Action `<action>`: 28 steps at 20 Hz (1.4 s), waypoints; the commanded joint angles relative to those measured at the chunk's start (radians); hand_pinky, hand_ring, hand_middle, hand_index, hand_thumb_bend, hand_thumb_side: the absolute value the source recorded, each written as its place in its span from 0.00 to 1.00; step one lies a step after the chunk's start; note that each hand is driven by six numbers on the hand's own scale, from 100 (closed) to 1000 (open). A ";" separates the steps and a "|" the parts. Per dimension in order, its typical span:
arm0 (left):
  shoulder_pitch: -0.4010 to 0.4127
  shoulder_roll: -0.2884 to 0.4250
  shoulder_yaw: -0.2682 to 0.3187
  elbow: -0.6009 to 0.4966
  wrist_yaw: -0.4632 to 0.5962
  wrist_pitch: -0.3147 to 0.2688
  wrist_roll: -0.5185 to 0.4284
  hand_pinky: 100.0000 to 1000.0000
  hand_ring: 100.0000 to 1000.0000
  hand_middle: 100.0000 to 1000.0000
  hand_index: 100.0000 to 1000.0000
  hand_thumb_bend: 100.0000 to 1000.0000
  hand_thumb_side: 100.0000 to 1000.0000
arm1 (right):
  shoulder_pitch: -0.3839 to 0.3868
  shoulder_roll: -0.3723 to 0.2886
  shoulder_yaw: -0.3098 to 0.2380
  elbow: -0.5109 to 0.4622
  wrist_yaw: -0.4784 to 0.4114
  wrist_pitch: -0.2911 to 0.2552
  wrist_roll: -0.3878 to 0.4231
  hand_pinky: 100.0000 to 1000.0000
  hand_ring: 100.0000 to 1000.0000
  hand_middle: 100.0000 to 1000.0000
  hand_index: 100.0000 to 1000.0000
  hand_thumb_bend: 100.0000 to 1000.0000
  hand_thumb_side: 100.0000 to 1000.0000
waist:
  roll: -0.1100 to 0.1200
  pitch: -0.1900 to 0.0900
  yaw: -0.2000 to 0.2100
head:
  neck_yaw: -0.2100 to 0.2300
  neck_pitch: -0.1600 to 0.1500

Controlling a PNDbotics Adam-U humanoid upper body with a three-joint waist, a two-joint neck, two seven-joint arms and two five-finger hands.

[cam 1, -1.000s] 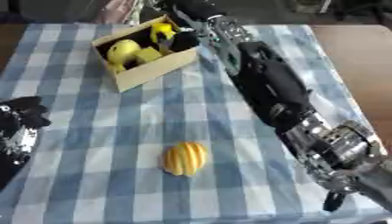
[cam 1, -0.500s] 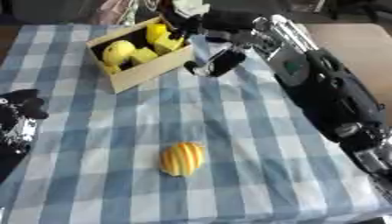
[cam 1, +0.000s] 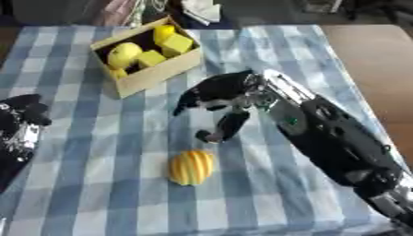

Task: Pick up objects on the table and place them in the box.

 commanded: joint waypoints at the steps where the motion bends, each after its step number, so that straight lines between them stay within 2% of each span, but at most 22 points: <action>1: -0.008 0.013 0.002 -0.012 -0.005 -0.001 -0.001 0.67 0.52 0.56 0.74 0.14 0.64 | -0.010 0.003 -0.001 0.011 0.039 -0.053 0.004 0.83 0.81 0.82 0.91 0.04 0.34 | 0.008 -0.003 0.000 | -0.001 0.003; 8: -0.007 0.013 0.003 -0.013 -0.008 -0.002 -0.003 0.68 0.52 0.56 0.74 0.14 0.64 | -0.006 0.003 0.016 0.020 0.032 -0.100 0.026 0.84 0.81 0.82 0.90 0.05 0.34 | 0.009 -0.002 -0.003 | 0.001 0.002; 13: -0.007 0.013 0.003 -0.013 -0.009 -0.003 -0.005 0.68 0.52 0.56 0.74 0.15 0.63 | 0.000 -0.013 0.021 -0.008 0.003 -0.114 0.056 0.84 0.81 0.82 0.89 0.00 0.29 | 0.009 -0.003 -0.004 | 0.001 0.004; 15: -0.007 0.014 0.003 -0.013 -0.010 -0.004 -0.006 0.68 0.52 0.56 0.74 0.15 0.63 | -0.003 -0.025 0.023 -0.028 -0.005 -0.119 0.067 0.85 0.82 0.82 0.89 0.02 0.29 | 0.008 -0.003 -0.005 | 0.001 0.005; 18: -0.006 0.015 0.004 -0.013 -0.011 -0.004 -0.007 0.68 0.52 0.56 0.74 0.15 0.63 | -0.016 -0.051 0.032 -0.061 -0.027 -0.140 0.099 0.85 0.83 0.83 0.90 0.05 0.29 | 0.006 -0.004 -0.004 | 0.001 0.005; 28: -0.007 0.019 0.003 -0.013 -0.013 -0.006 -0.009 0.68 0.52 0.56 0.74 0.15 0.63 | -0.068 -0.122 0.088 -0.138 -0.087 -0.242 0.224 0.87 0.86 0.86 0.93 0.08 0.19 | -0.001 -0.005 0.002 | 0.005 0.005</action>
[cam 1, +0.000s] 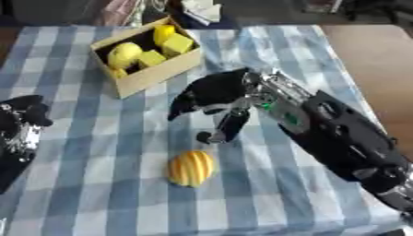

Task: Pick up objects on the table and place them in the box.

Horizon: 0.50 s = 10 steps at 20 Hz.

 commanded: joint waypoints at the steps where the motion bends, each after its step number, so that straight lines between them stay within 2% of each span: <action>1: -0.008 0.020 0.003 -0.013 -0.004 -0.001 -0.004 0.68 0.52 0.56 0.74 0.15 0.63 | -0.023 -0.040 0.005 -0.038 -0.013 -0.244 0.233 0.87 0.86 0.86 0.94 0.08 0.19 | -0.002 -0.004 0.001 | 0.003 0.005; 6: -0.008 0.019 0.003 -0.013 -0.005 -0.002 -0.004 0.68 0.51 0.56 0.74 0.15 0.63 | -0.024 -0.059 0.011 -0.068 0.002 -0.274 0.225 0.87 0.87 0.87 0.95 0.10 0.17 | -0.004 -0.003 0.003 | 0.005 0.005; 10: -0.009 0.019 0.004 -0.013 -0.006 -0.002 -0.003 0.68 0.51 0.56 0.74 0.15 0.63 | -0.008 -0.062 0.006 -0.095 0.038 -0.283 0.183 0.87 0.88 0.89 0.95 0.12 0.16 | -0.003 -0.002 0.002 | 0.005 0.005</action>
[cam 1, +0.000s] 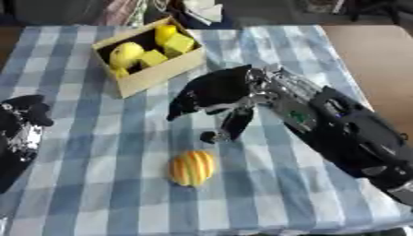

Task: Pick up objects on the table and place them in the box.

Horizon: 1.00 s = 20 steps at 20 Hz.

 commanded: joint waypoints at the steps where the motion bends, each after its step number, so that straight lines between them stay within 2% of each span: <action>1: -0.009 0.019 0.004 -0.013 -0.005 -0.001 -0.001 0.68 0.51 0.56 0.74 0.15 0.63 | -0.002 -0.027 -0.016 -0.042 0.034 -0.251 0.199 0.87 0.88 0.88 0.96 0.12 0.16 | -0.003 -0.002 0.000 | 0.004 0.005; 7: -0.010 0.018 0.003 -0.015 -0.004 -0.001 -0.002 0.68 0.51 0.56 0.74 0.15 0.63 | 0.034 -0.017 -0.014 -0.061 0.080 -0.263 0.066 0.88 0.88 0.90 0.99 0.14 0.15 | -0.001 -0.001 0.001 | 0.004 0.005; 14: -0.012 0.016 0.003 -0.016 -0.003 -0.001 -0.003 0.68 0.51 0.56 0.74 0.15 0.63 | 0.079 0.000 -0.011 -0.035 0.116 -0.291 -0.043 0.90 0.92 0.92 1.00 0.12 0.14 | 0.003 0.001 0.003 | 0.002 0.005; 20: -0.017 0.015 0.000 -0.018 -0.001 -0.002 -0.006 0.68 0.51 0.56 0.74 0.15 0.63 | 0.101 0.019 0.001 0.026 0.124 -0.318 -0.130 0.92 0.92 0.91 0.99 0.12 0.21 | 0.006 0.003 0.009 | -0.009 0.005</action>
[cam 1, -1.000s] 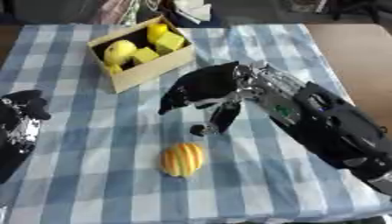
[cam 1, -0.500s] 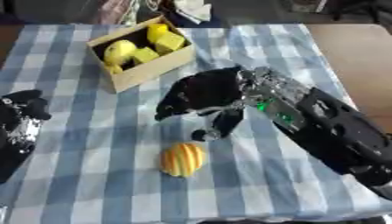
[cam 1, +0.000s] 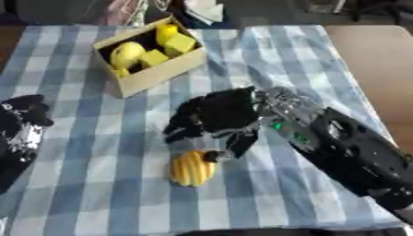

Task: Pick up objects on the table and place them in the box.

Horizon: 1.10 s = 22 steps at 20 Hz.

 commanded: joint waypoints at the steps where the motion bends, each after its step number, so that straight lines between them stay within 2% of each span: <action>1: -0.016 0.015 -0.001 -0.018 -0.001 -0.002 -0.006 0.68 0.51 0.56 0.74 0.15 0.63 | -0.006 0.003 0.001 0.031 -0.001 -0.122 0.058 0.92 0.92 0.91 0.98 0.12 0.21 | 0.006 0.002 0.004 | -0.008 0.005; 8: -0.023 0.017 -0.005 -0.021 0.002 -0.003 -0.012 0.68 0.51 0.56 0.74 0.15 0.63 | 0.006 0.026 0.016 0.122 -0.055 -0.132 0.009 0.92 0.89 0.88 0.95 0.13 0.28 | 0.007 0.003 0.016 | -0.023 0.005; 12: -0.025 0.017 -0.005 -0.022 0.002 -0.004 -0.013 0.68 0.51 0.56 0.74 0.15 0.63 | 0.010 0.033 0.017 0.160 -0.094 -0.132 0.001 0.91 0.88 0.87 0.93 0.17 0.28 | 0.008 0.003 0.020 | -0.027 0.005; 18: -0.026 0.017 -0.004 -0.023 0.003 -0.003 -0.013 0.68 0.51 0.56 0.74 0.15 0.63 | 0.017 0.034 0.007 0.196 -0.147 -0.132 0.017 0.91 0.86 0.85 0.85 0.28 0.15 | 0.011 0.005 0.020 | -0.028 0.005; 19: -0.026 0.017 -0.005 -0.023 0.003 -0.003 -0.013 0.68 0.51 0.56 0.74 0.15 0.63 | 0.017 0.032 0.004 0.201 -0.158 -0.132 0.016 0.90 0.85 0.83 0.81 0.24 0.06 | 0.011 0.005 0.019 | -0.028 0.005; 20: -0.026 0.017 -0.004 -0.023 0.003 -0.003 -0.013 0.68 0.51 0.56 0.74 0.15 0.63 | 0.018 0.030 -0.001 0.205 -0.169 -0.132 0.012 0.90 0.85 0.83 0.81 0.24 0.06 | 0.011 0.005 0.019 | -0.028 0.005; 21: -0.025 0.017 -0.004 -0.023 0.003 -0.003 -0.013 0.68 0.51 0.56 0.74 0.15 0.63 | 0.019 0.028 -0.008 0.210 -0.181 -0.132 0.002 0.86 0.81 0.79 0.71 0.16 0.00 | 0.012 0.005 0.018 | -0.027 0.005; 22: -0.025 0.017 -0.003 -0.024 0.003 -0.003 -0.012 0.68 0.51 0.56 0.74 0.15 0.63 | 0.020 0.026 -0.016 0.215 -0.192 -0.132 -0.011 0.84 0.79 0.76 0.65 0.14 0.00 | 0.013 0.005 0.018 | -0.026 0.005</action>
